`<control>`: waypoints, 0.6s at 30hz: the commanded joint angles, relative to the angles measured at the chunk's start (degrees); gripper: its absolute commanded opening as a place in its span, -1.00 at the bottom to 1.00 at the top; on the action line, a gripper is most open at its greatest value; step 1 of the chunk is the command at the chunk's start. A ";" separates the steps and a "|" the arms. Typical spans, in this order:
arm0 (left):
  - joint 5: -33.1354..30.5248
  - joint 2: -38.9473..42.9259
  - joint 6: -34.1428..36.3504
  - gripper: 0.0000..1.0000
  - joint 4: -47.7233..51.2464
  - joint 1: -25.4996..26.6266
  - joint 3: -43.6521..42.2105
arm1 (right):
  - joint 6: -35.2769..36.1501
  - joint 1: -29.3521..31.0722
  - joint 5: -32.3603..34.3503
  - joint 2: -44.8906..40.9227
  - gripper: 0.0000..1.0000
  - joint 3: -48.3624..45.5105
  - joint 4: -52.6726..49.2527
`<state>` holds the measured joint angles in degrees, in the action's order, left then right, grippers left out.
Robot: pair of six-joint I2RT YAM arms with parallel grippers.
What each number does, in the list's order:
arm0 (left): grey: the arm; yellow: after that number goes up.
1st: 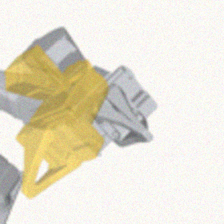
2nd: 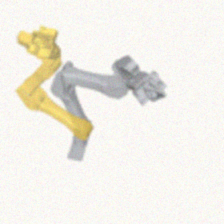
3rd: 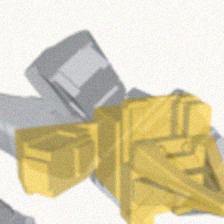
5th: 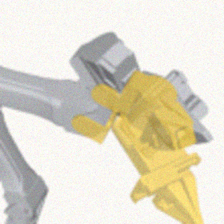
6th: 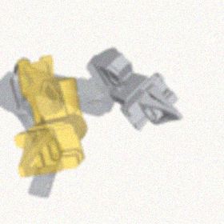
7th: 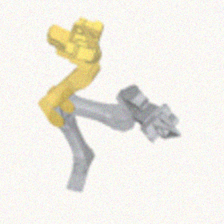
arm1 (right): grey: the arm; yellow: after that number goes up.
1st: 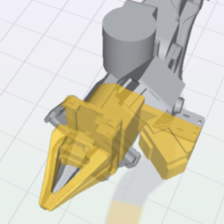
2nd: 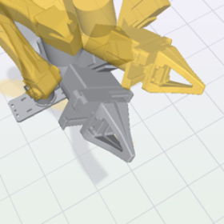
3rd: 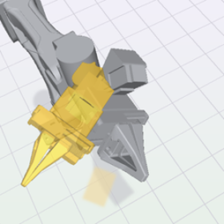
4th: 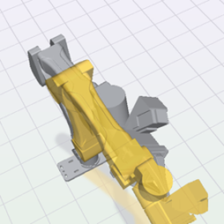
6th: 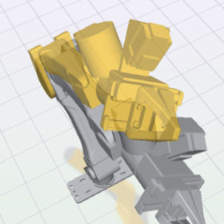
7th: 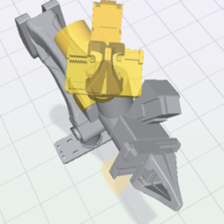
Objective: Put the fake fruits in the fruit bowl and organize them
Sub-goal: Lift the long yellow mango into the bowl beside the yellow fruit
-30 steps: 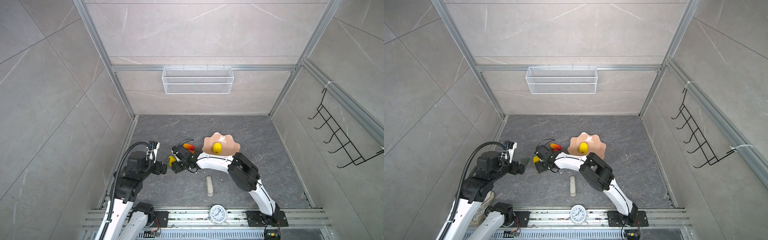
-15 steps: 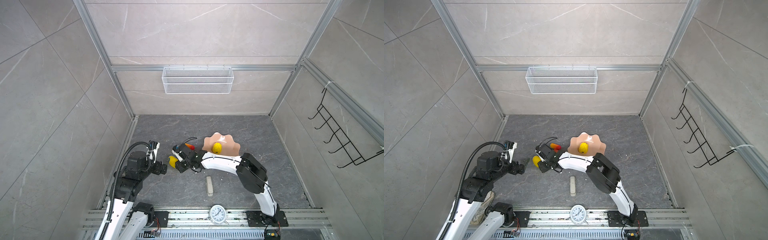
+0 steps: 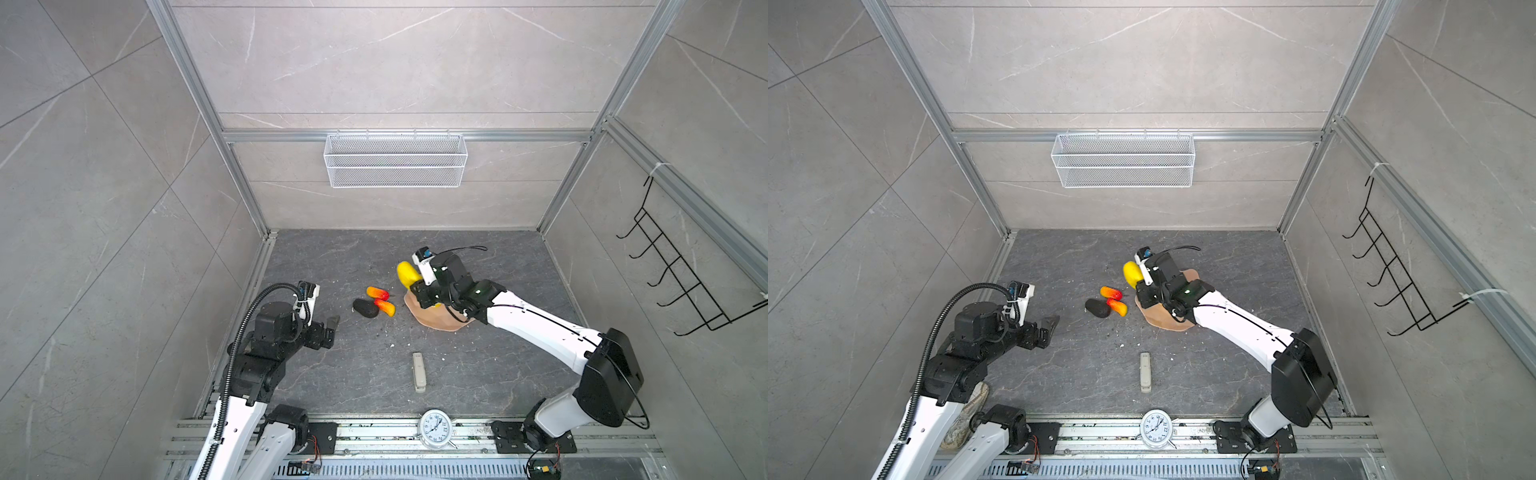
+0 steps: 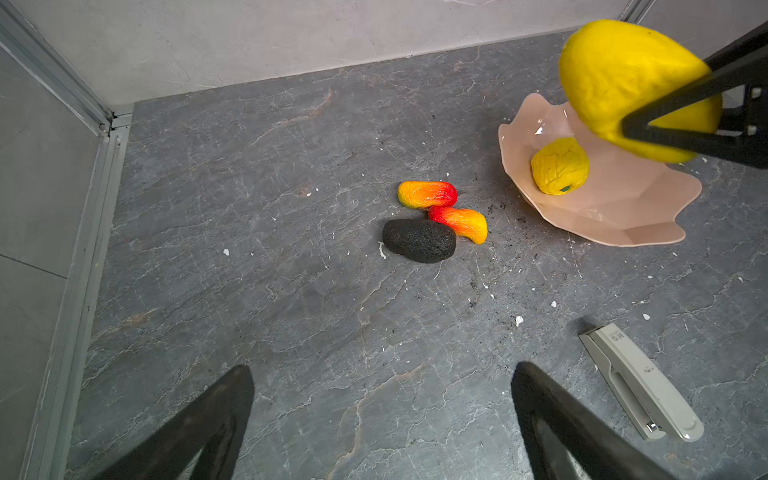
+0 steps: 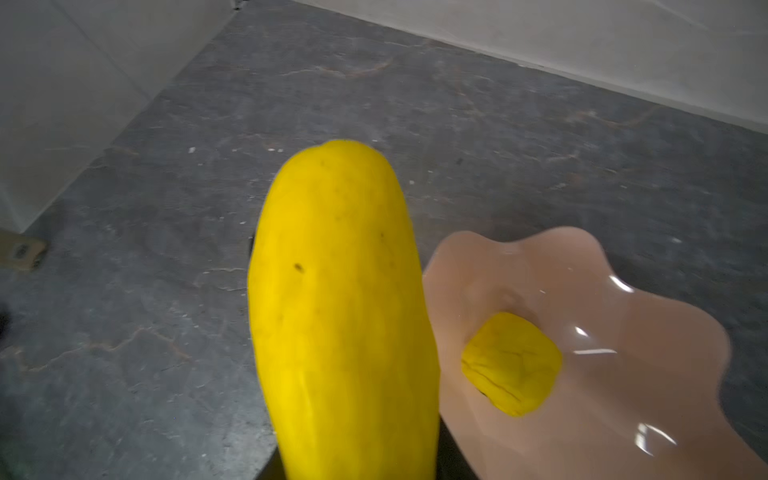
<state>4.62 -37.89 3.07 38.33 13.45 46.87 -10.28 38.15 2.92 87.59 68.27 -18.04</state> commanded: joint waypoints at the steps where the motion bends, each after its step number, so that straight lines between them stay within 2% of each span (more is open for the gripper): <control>1: 0.21 -0.17 1.07 1.00 -0.53 -0.28 0.33 | 1.87 -2.99 2.92 -2.44 -0.43 -3.20 -2.25; 11: 0.19 -1.12 1.07 1.00 -0.51 -0.45 0.50 | 2.13 -12.16 1.61 -0.32 -0.49 -8.25 -0.98; 18: 0.47 -1.65 1.07 1.00 -0.52 -0.63 0.59 | 1.19 -14.15 1.73 3.90 -0.50 -8.67 0.69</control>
<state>4.64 -39.35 3.07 38.33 13.13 46.87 -8.97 24.56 4.54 89.76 60.18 -18.55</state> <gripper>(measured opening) 0.999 0.295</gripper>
